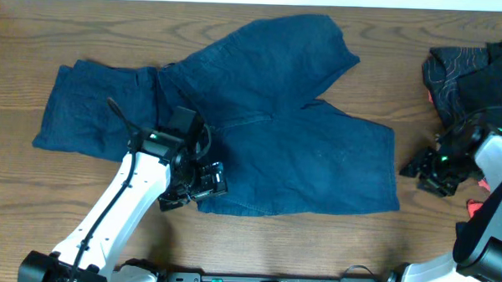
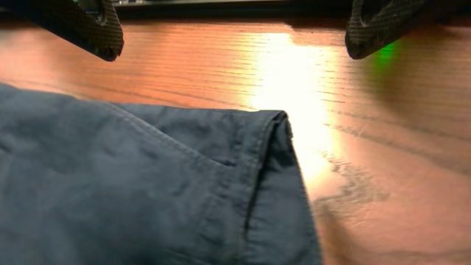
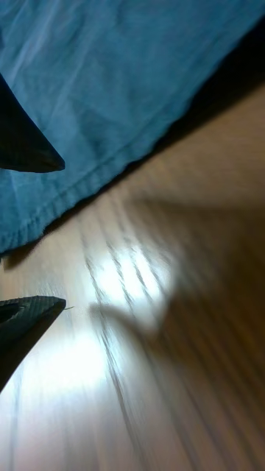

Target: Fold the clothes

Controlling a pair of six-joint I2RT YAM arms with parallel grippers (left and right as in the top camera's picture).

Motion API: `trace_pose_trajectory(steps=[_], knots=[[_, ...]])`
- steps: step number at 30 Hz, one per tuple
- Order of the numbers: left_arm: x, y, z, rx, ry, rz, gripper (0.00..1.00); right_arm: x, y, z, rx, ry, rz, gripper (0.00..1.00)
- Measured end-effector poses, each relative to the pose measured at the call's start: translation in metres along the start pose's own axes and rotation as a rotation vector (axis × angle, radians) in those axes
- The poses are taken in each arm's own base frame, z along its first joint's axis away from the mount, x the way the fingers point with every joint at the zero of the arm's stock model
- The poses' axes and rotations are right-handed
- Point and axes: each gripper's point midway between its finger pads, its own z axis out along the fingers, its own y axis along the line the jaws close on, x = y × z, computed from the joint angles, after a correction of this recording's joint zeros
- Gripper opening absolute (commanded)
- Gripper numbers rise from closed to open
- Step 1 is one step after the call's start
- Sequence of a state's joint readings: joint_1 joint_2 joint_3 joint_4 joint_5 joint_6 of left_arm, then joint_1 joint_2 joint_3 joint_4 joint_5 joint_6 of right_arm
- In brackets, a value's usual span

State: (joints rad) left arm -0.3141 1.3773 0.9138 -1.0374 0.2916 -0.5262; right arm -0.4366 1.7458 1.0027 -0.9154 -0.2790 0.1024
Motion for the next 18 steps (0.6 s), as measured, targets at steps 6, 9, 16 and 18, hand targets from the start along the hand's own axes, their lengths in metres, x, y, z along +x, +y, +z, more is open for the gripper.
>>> trace_pose_trajectory(steps=[6, 9, 16, 18], knots=[[0.008, 0.012, 0.035, 0.007, 0.020, -0.127, 0.96, 0.019, 0.010, 0.019, 0.023, 0.047, -0.060, 0.56], [0.008, 0.012, 0.055, 0.050, 0.009, -0.167, 0.94, 0.019, 0.015, 0.021, 0.026, 0.044, -0.077, 0.56], [-0.011, -0.001, 0.072, 0.158, -0.078, -0.181, 0.65, 0.020, 0.022, 0.022, 0.033, 0.039, -0.103, 0.54], [-0.016, -0.004, 0.071, 0.176, -0.098, -0.182, 0.50, 0.021, 0.023, 0.023, 0.035, 0.043, -0.108, 0.54]])
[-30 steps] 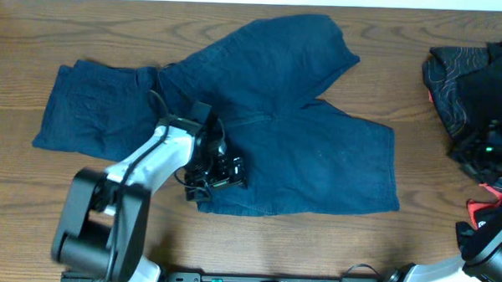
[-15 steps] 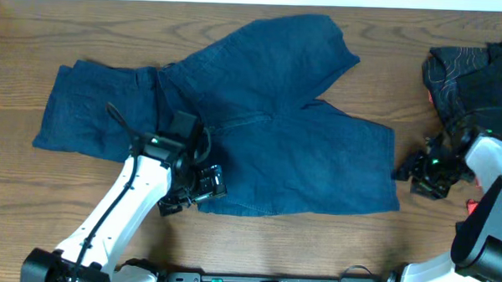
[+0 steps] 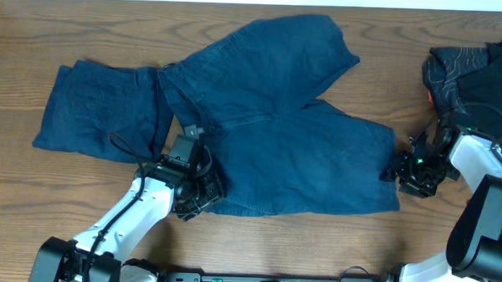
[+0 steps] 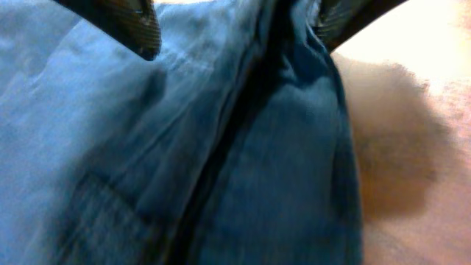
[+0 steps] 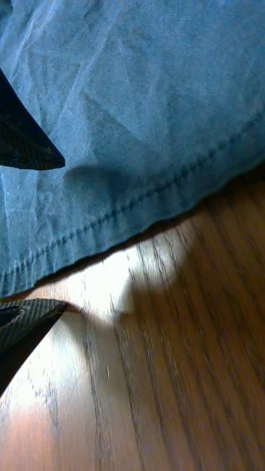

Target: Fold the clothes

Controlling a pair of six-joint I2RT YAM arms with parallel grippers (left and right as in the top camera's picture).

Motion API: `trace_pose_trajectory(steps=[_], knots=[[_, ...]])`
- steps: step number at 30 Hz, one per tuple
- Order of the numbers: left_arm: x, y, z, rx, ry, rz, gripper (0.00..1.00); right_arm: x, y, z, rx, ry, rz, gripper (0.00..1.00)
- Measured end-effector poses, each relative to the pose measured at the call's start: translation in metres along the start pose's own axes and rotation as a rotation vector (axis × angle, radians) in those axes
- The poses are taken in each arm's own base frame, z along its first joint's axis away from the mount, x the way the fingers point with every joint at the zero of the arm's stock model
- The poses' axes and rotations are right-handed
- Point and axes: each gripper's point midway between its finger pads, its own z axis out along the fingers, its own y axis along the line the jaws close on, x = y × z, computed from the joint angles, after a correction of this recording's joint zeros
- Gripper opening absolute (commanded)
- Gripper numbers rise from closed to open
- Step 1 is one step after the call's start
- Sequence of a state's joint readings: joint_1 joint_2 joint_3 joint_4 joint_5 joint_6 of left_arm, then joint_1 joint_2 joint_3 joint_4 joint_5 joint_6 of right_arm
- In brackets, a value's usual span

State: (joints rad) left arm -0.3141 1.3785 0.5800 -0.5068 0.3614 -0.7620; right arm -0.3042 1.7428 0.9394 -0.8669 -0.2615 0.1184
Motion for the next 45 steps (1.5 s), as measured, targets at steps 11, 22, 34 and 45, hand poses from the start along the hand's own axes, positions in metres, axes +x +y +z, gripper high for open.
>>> trace_pose_trajectory(steps=[11, 22, 34, 45], knots=[[0.007, -0.011, 0.000, 0.062, 0.044, 0.020, 0.06, 0.019, 0.001, 0.002, 0.011, 0.071, 0.005, 0.53], [0.023, -0.009, -0.002, 0.067, 0.118, 0.037, 0.06, 0.029, -0.022, 0.001, 0.143, 0.101, 0.089, 0.55], [0.030, -0.001, -0.003, 0.036, 0.146, 0.052, 0.06, 0.054, -0.032, -0.005, 0.215, 0.188, 0.189, 0.65], [0.031, 0.000, -0.003, 0.032, 0.151, 0.050, 0.06, 0.039, -0.035, 0.006, 0.207, 0.074, 0.258, 0.61]])
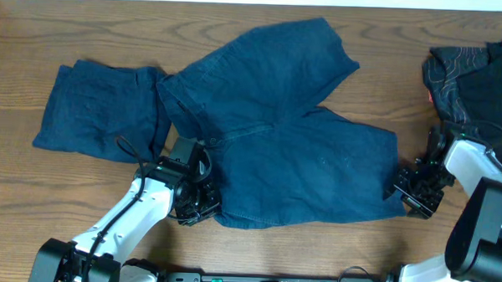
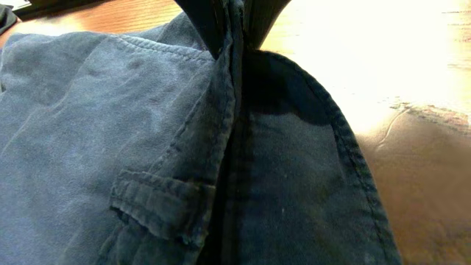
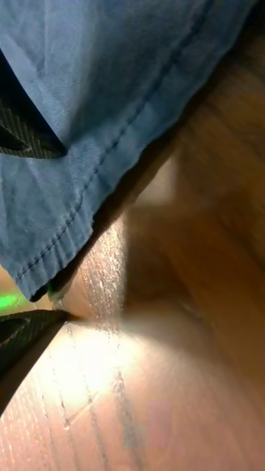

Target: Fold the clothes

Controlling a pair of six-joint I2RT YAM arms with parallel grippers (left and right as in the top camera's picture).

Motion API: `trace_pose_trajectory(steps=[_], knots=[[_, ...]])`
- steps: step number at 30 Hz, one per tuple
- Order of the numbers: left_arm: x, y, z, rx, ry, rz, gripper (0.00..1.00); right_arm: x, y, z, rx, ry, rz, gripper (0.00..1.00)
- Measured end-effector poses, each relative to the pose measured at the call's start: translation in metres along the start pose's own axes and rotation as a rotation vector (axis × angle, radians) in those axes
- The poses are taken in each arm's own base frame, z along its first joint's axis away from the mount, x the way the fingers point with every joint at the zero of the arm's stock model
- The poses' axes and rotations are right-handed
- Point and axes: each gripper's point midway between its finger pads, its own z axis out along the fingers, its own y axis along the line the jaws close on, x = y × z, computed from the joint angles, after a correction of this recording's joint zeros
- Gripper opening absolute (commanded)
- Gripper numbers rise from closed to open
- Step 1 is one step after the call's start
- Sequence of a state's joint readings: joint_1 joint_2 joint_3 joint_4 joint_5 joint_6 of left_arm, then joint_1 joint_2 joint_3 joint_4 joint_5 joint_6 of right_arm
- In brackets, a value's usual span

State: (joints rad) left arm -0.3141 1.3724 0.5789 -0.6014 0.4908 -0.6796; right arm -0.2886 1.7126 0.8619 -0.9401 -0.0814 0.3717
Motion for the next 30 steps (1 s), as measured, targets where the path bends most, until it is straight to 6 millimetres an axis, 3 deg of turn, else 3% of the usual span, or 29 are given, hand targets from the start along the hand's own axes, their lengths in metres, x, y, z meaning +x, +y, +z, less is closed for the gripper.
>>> trace_pose_trajectory(steps=[2, 4, 6, 7, 8, 15, 21, 25, 30], knots=[[0.000, 0.000, 0.000, 0.000, 0.001, 0.000, 0.06, 0.000, 0.000, 0.000, -0.005, -0.022, 0.011, 0.56], [0.000, 0.000, 0.000, 0.000, 0.001, 0.000, 0.06, 0.000, -0.001, 0.000, -0.006, -0.032, 0.023, 0.43], [0.000, 0.000, 0.000, -0.001, 0.001, 0.000, 0.06, 0.001, -0.001, 0.001, -0.007, -0.032, 0.024, 0.15], [0.000, 0.000, 0.000, -0.001, 0.001, 0.000, 0.06, 0.001, -0.001, 0.001, -0.008, -0.033, 0.030, 0.04], [0.000, 0.000, 0.000, -0.001, 0.001, -0.001, 0.06, 0.001, 0.000, 0.001, -0.013, -0.032, 0.035, 0.01], [0.011, 0.008, -0.004, -0.035, 0.040, 0.020, 0.07, -0.001, 0.003, -0.001, -0.039, -0.035, 0.042, 0.01], [0.025, 0.001, -0.033, -0.041, 0.059, 0.108, 0.06, -0.014, 0.015, -0.014, -0.096, -0.040, 0.045, 0.01], [0.036, -0.016, -0.069, 0.009, 0.021, 0.205, 0.06, -0.026, 0.027, -0.057, -0.151, -0.088, 0.031, 0.01], [0.065, -0.027, -0.111, 0.090, -0.011, 0.295, 0.06, -0.028, 0.043, -0.144, -0.293, -0.266, -0.004, 0.01]])
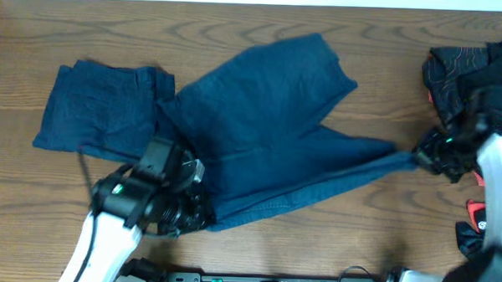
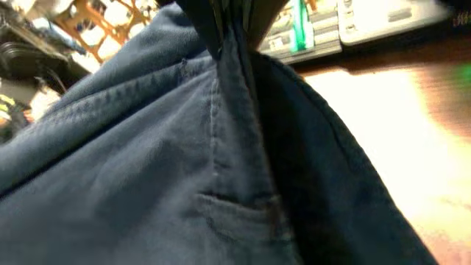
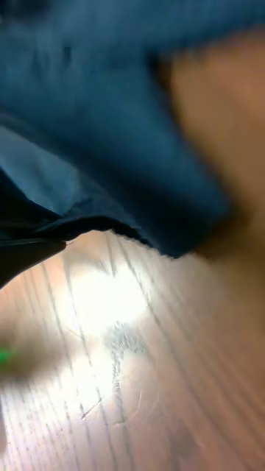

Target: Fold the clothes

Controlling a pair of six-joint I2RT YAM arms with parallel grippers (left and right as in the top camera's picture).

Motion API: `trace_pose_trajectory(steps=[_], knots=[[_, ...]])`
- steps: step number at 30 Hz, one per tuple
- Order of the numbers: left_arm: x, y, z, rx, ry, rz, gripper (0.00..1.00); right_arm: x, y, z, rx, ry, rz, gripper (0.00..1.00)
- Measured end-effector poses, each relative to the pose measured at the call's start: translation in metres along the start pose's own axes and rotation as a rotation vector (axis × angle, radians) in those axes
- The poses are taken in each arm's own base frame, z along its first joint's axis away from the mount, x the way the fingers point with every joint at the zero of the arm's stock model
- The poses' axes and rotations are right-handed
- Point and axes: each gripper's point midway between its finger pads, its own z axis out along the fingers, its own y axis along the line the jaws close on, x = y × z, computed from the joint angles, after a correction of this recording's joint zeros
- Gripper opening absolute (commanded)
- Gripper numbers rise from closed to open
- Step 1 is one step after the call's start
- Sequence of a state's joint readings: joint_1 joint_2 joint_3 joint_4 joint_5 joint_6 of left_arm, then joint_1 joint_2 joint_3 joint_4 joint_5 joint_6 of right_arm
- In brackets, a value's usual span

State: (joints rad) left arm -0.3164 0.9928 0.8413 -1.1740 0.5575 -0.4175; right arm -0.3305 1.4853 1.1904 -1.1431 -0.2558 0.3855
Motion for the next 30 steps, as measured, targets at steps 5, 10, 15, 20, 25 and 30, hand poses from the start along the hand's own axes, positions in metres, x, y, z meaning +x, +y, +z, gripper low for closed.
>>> trace_pose_trajectory(steps=[5, 10, 15, 20, 25, 30], knots=[[0.029, -0.017, -0.027, 0.117, -0.048, 0.072, 0.06, -0.002, 0.022, -0.074, -0.129, -0.166, -0.045, 0.01], [0.029, -0.026, -0.044, 0.183, -0.187, 0.133, 0.06, -0.005, 0.040, -0.116, -0.190, -0.271, -0.127, 0.01], [-0.011, -0.019, -0.057, 0.114, -0.402, 0.064, 0.06, -0.021, 0.085, -0.118, -0.245, -0.336, -0.295, 0.01], [-0.057, -0.002, -0.069, -0.001, -0.588, -0.066, 0.06, -0.043, 0.145, -0.090, -0.301, -0.380, -0.463, 0.01], [-0.096, 0.022, -0.057, -0.145, -0.649, -0.191, 0.06, -0.061, 0.196, -0.044, -0.311, -0.409, -0.579, 0.01], [-0.126, 0.047, -0.035, -0.295, -0.650, -0.292, 0.06, -0.073, 0.236, 0.010, -0.297, -0.437, -0.665, 0.01]])
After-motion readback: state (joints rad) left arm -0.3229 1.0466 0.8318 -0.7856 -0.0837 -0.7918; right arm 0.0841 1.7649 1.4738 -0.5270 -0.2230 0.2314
